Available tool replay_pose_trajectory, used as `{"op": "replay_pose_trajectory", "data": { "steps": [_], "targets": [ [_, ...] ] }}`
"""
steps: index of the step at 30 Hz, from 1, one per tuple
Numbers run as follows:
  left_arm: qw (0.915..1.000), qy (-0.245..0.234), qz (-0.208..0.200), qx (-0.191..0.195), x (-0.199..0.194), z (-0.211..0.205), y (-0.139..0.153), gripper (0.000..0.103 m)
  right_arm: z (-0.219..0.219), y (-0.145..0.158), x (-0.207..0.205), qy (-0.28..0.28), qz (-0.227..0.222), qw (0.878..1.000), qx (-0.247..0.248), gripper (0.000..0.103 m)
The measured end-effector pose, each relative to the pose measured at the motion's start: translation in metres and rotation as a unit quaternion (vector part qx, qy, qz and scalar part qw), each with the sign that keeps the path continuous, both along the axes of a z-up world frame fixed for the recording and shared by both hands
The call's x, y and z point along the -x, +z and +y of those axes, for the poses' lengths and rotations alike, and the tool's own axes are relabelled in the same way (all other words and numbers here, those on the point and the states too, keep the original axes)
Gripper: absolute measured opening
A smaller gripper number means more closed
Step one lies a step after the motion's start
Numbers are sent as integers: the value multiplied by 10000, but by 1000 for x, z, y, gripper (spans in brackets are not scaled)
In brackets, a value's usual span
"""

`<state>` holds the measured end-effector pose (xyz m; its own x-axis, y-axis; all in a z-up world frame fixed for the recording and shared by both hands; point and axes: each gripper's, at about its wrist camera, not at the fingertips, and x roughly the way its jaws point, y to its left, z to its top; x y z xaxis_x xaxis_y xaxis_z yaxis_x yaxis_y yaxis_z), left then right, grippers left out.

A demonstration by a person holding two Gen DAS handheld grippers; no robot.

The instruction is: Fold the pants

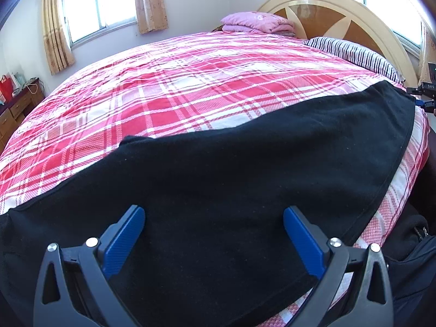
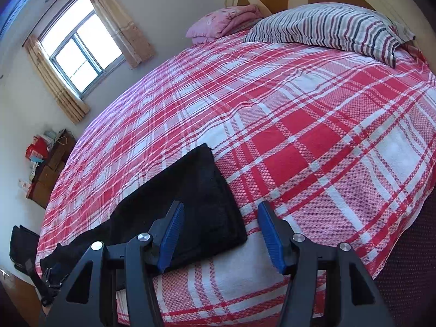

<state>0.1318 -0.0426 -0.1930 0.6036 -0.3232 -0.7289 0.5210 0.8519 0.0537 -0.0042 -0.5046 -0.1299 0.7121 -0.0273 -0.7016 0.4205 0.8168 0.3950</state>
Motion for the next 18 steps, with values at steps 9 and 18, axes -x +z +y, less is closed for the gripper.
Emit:
{"op": "replay_pose_trajectory", "data": {
  "steps": [9, 18],
  "targets": [
    [10000, 51, 21, 16, 1, 1, -1, 103, 5, -8, -3, 58, -366, 9986, 390, 57],
    [10000, 50, 25, 21, 0, 2, -1, 103, -1, -13, 2, -29, -624, 9980, 69, 27]
  ]
}}
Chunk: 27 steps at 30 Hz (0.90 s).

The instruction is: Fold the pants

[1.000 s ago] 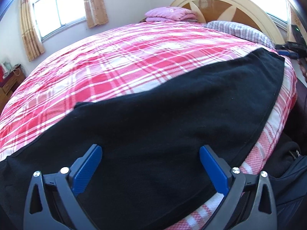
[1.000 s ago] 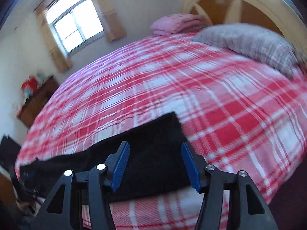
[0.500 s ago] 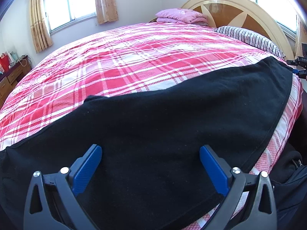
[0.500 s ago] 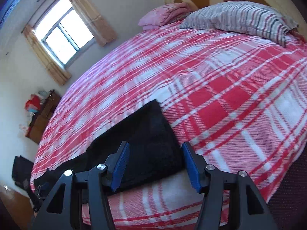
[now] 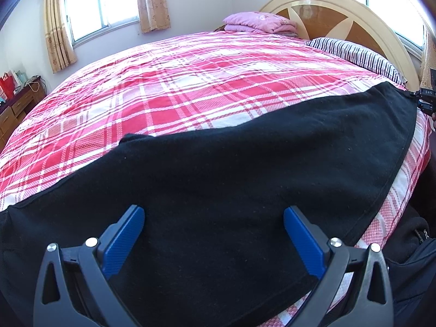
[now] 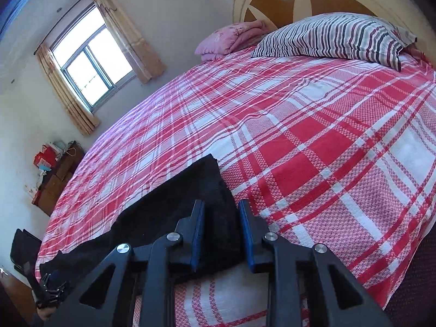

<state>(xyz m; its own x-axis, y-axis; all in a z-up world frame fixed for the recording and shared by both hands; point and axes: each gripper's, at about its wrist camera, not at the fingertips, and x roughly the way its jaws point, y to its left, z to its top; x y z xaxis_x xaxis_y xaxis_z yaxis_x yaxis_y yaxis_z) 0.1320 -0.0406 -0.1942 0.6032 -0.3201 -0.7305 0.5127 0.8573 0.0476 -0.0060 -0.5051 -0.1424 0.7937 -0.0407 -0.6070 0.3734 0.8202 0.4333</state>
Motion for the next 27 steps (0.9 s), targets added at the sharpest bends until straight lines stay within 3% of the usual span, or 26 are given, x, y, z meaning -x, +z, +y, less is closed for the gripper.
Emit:
{"op": "replay_pose_trajectory", "data": {
  "steps": [4, 12, 20, 27],
  "targets": [
    [10000, 3, 2, 1, 0, 0, 0, 103, 3, 0, -1, 110, -54, 9998, -171, 16],
    [10000, 16, 48, -19, 0, 0, 1, 103, 32, 28, -1, 388, -343, 9986, 62, 13],
    [9999, 21, 101, -83, -1, 1, 4, 103, 107, 80, -8, 1238, -815, 9879, 460, 13],
    [9995, 238, -49, -176, -6, 21, 15, 103, 179, 92, -30, 2154, -813, 9704, 726, 13]
  ]
}}
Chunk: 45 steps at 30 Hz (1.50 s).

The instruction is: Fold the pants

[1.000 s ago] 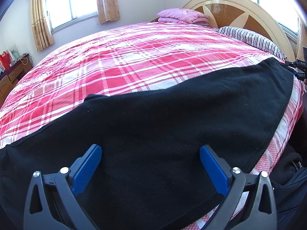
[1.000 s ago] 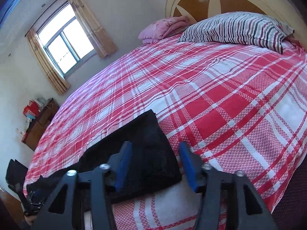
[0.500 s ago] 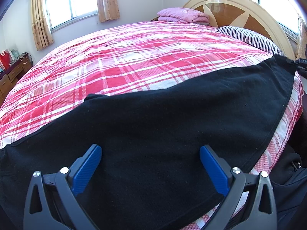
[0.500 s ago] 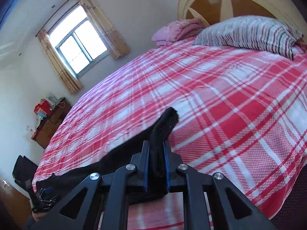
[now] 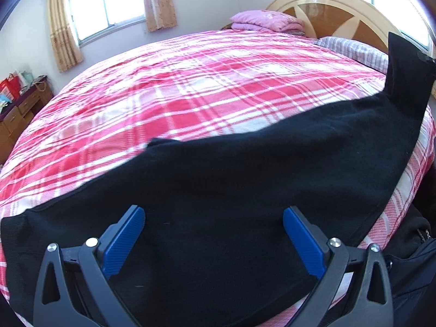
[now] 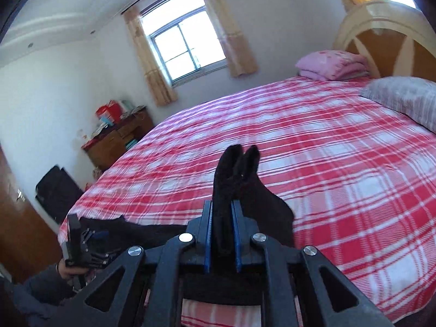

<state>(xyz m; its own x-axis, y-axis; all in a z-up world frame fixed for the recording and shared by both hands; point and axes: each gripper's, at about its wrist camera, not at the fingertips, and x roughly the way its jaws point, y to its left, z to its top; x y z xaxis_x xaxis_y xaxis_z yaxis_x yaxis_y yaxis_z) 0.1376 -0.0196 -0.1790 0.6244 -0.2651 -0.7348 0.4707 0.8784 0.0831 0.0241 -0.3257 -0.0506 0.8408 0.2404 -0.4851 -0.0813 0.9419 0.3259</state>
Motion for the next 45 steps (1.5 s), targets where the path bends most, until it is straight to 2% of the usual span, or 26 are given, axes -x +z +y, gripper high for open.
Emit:
{"op": "replay_pose_trajectory", "data": {
  "steps": [6, 10, 14, 19, 26, 27, 30, 31, 34, 38, 40, 43, 45],
  "targets": [
    [9990, 419, -140, 32, -7, 38, 12, 103, 56, -4, -25, 693, 94, 9975, 123, 13],
    [9960, 854, -53, 246, -16, 69, 14, 103, 86, -6, -36, 1053, 116, 9943, 139, 13],
    [9929, 1078, 66, 504, -21, 82, 13, 103, 122, -12, -47, 1430, 172, 9894, 204, 13],
    [9954, 804, 78, 520, -15, 70, 13, 103, 165, -33, -63, 1829, 365, 9816, 415, 13],
    [9972, 31, 264, 693, 2, 28, 16, 103, 211, -98, -92, 2334, 1184, 9611, 880, 14],
    [9968, -56, 309, 735, 4, 23, 17, 103, 211, -103, -94, 2346, 1259, 9596, 909, 16],
    [9936, -359, 513, 939, 5, 5, 18, 103, 199, -99, -92, 2420, 1308, 9586, 730, 48],
    [9920, -425, 593, 1028, 5, -1, 18, 103, 193, -96, -89, 2474, 1281, 9583, 636, 51],
    [9865, -520, 801, 1332, 1, -15, 18, 103, 169, -81, -76, 2410, 1100, 9624, 606, 51],
    [9768, -624, 1123, 1715, -10, -38, 14, 103, 125, -80, -64, 1899, 1030, 9748, 554, 51],
    [9730, -586, 1283, 1826, -17, -46, 9, 103, 97, -87, -62, 1481, 1035, 9831, 288, 51],
    [9630, -550, 1587, 2108, -24, -58, 2, 102, 60, -92, -66, 985, 1015, 9896, -263, 51],
    [9655, -499, 1523, 2053, -24, -66, 3, 101, 45, -90, -68, 820, 914, 9914, -443, 51]
  ]
}}
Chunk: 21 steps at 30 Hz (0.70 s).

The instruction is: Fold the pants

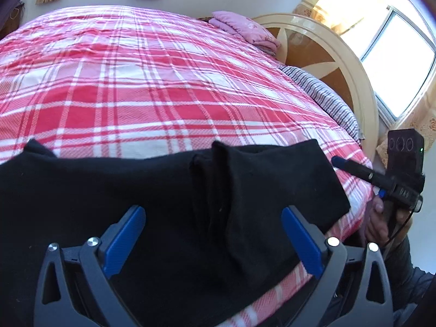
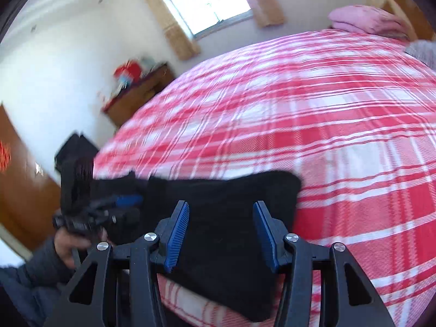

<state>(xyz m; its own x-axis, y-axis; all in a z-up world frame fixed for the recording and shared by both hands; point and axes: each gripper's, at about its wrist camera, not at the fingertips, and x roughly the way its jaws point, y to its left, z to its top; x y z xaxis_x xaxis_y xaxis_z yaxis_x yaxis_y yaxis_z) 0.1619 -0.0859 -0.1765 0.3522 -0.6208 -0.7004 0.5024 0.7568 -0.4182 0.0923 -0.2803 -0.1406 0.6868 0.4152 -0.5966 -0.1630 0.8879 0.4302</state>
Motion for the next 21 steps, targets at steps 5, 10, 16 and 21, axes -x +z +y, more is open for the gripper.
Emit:
{"op": "replay_pose_trajectory", "data": {
  "steps": [5, 10, 16, 21],
  "targets": [
    [9994, -26, -62, -352, 3, -10, 1, 29, -18, 3, 1, -248, -197, 9990, -308, 55],
    [9999, 9, 119, -96, 7, 5, 7, 16, -7, 4, 3, -60, -273, 9995, -164, 56],
    [9996, -38, 221, 169, 13, 10, 14, 10, -2, -6, 2, -92, -156, 9998, -105, 56],
    [9995, 172, 256, 62, 3, 7, 4, 17, -10, -11, 0, -255, -53, 9993, -277, 56]
  ]
}}
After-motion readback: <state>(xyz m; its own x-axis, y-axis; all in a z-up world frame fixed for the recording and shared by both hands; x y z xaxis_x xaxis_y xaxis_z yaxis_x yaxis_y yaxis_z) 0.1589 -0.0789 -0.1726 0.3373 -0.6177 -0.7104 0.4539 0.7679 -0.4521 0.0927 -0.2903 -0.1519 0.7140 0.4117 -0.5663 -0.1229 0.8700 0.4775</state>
